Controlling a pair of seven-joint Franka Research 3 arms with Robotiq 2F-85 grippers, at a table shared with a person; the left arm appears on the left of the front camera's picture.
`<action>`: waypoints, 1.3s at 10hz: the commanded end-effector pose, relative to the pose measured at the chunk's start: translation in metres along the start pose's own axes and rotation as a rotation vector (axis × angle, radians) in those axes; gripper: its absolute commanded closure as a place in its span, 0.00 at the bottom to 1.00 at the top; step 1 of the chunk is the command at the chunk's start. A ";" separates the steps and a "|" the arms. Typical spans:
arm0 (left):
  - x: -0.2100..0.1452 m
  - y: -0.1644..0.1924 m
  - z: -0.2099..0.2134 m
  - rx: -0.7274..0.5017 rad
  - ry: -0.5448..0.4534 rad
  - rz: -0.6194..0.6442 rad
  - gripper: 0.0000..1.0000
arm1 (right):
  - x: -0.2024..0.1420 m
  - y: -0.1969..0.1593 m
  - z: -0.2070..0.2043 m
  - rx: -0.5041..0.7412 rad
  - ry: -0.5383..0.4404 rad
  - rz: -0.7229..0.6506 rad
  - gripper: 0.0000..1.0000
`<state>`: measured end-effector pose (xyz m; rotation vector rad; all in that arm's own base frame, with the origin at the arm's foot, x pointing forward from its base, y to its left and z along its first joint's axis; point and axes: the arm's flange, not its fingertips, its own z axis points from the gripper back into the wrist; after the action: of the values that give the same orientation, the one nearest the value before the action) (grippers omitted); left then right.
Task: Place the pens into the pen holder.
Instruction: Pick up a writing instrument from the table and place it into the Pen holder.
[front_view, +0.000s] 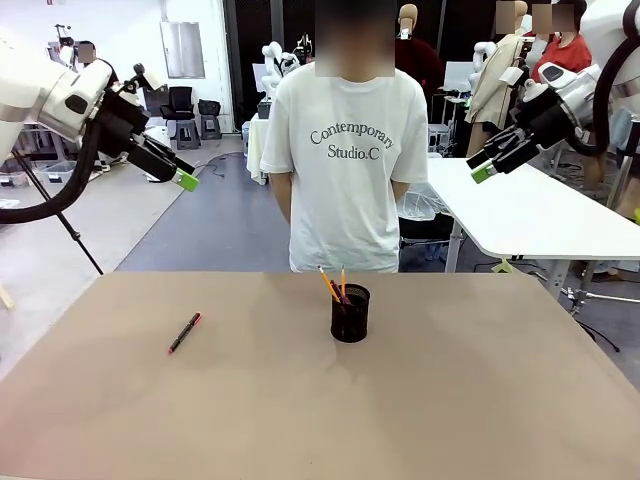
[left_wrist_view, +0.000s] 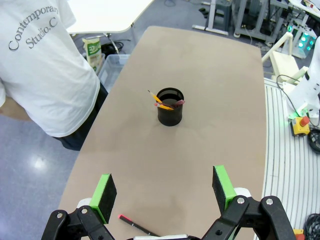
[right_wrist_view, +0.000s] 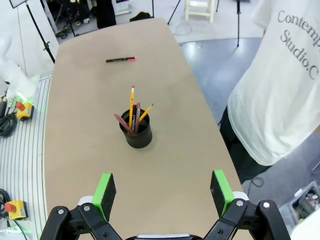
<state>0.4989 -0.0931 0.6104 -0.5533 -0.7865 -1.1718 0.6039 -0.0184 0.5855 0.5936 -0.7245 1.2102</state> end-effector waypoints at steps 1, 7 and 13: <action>0.000 0.000 0.000 0.000 0.000 0.000 0.00 | 0.000 0.003 -0.003 -0.010 0.002 0.001 0.00; -0.034 0.034 0.005 0.267 0.383 0.311 0.00 | 0.000 0.003 -0.003 -0.010 0.002 0.001 0.00; -0.084 0.039 -0.046 0.443 0.645 0.316 0.00 | 0.000 0.003 -0.003 -0.010 0.002 0.001 0.00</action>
<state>0.5392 -0.0565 0.5220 -0.0042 -0.3551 -0.7899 0.6041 -0.0184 0.5852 0.5933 -0.7245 1.2098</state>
